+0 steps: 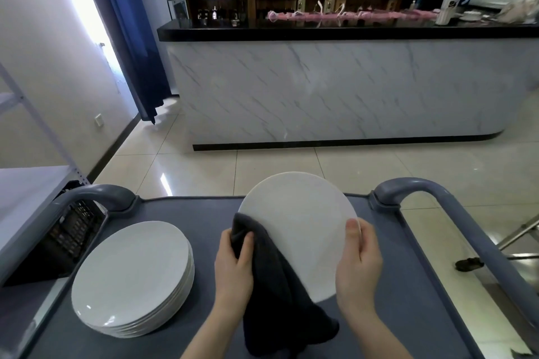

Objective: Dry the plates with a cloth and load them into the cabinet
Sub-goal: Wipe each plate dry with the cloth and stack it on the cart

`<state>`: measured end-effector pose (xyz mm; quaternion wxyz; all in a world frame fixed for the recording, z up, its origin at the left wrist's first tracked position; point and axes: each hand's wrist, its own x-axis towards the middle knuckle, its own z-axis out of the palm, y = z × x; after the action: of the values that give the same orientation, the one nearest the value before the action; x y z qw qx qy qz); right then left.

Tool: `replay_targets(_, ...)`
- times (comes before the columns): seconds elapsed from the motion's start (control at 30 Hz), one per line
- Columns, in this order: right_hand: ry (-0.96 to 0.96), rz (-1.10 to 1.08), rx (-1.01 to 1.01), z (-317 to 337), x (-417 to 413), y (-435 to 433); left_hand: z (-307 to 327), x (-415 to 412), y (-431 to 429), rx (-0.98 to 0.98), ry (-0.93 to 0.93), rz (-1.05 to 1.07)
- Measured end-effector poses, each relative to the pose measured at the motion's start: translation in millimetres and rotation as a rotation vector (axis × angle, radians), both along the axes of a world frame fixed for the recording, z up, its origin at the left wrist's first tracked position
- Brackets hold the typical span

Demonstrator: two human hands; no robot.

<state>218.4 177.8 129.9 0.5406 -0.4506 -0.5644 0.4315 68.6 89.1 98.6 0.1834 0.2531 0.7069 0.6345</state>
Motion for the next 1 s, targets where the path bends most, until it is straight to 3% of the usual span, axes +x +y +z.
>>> replay_targets(0.2,-0.204,0.377,0.095,18.2,26.9,33.5,28.7,-26.4,-8.9,0.031,0.173,-0.170)
replay_targets(0.37,-0.692,0.668,0.400,38.8,11.1,51.2,47.7,-34.5,-3.7,-0.057,0.441,-0.411)
replay_targets(0.5,-0.507,0.577,0.399,33.0,6.0,41.4,50.6,-32.0,-0.6,-0.049,0.420,-0.393)
replay_targets(0.67,-0.158,0.205,0.186,22.5,-2.5,22.7,26.0,-13.3,-0.5,0.038,0.086,0.014)
replay_targets(0.77,-0.017,0.029,0.057,16.6,-11.8,10.2,10.2,9.9,-0.2,0.039,-0.114,0.125)
replay_targets(0.87,-0.086,0.055,0.061,12.1,-7.4,7.7,9.0,7.5,1.5,0.037,-0.093,0.095)
replay_targets(1.0,-0.269,0.214,0.203,21.8,14.8,27.1,20.7,-12.2,-2.0,0.004,0.131,-0.073)
